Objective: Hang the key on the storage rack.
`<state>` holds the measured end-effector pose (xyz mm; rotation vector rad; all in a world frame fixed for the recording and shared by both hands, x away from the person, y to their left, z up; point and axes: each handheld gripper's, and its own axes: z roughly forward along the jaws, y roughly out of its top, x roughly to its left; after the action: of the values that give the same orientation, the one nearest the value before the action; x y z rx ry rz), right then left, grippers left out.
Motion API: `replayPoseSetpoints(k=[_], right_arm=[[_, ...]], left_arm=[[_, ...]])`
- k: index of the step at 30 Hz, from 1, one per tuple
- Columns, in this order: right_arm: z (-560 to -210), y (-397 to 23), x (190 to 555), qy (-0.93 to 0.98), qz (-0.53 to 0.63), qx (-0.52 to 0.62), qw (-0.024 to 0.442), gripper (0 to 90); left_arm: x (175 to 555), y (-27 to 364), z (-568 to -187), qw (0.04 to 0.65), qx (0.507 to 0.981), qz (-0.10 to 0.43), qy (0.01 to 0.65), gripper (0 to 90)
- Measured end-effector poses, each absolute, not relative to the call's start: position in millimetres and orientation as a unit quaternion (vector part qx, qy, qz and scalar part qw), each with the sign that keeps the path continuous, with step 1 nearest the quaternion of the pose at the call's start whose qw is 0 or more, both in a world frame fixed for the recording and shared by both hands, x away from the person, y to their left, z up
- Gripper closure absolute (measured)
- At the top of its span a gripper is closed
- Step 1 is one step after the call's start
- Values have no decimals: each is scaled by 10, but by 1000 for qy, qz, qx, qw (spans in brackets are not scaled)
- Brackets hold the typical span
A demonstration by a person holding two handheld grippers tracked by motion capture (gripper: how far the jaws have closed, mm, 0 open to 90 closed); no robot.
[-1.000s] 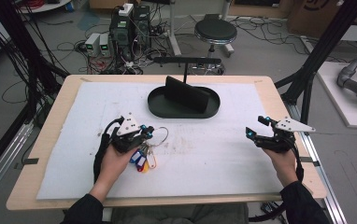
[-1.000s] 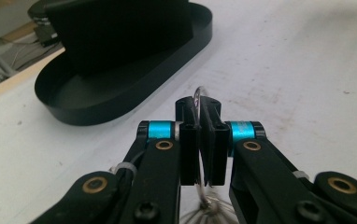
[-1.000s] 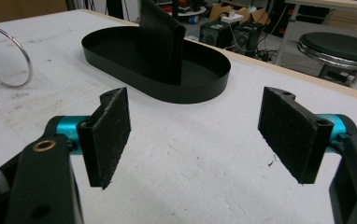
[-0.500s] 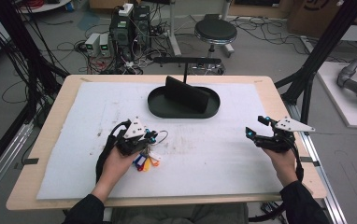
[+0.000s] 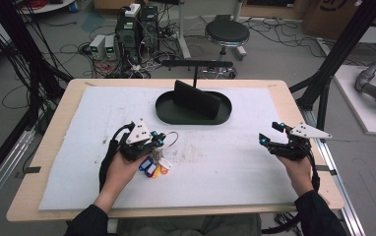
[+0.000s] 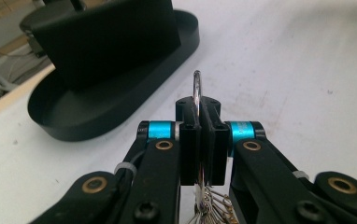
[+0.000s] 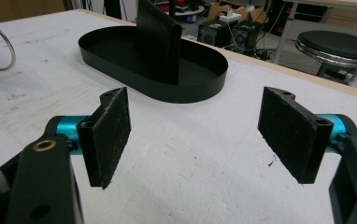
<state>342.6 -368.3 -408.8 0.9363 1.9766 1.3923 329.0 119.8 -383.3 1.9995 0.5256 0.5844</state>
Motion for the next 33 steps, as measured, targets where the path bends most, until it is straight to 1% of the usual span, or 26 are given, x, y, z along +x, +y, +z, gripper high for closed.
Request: replayPoseSetpoints(k=[16, 22, 33], right_arm=[[-4090, -3701, 3445, 729, 519, 352, 274, 261], [-4092, -3708, 3450, 728, 521, 353, 272, 261], [-4092, -3706, 3452, 727, 522, 354, 273, 261]], left_arm=[[3303, 1117, -3444, 519, 790, 266, 191, 864], [3382, 1110, -3314, 536, 778, 269, 187, 864], [3657, 1136, -3015, 568, 757, 261, 193, 864]])
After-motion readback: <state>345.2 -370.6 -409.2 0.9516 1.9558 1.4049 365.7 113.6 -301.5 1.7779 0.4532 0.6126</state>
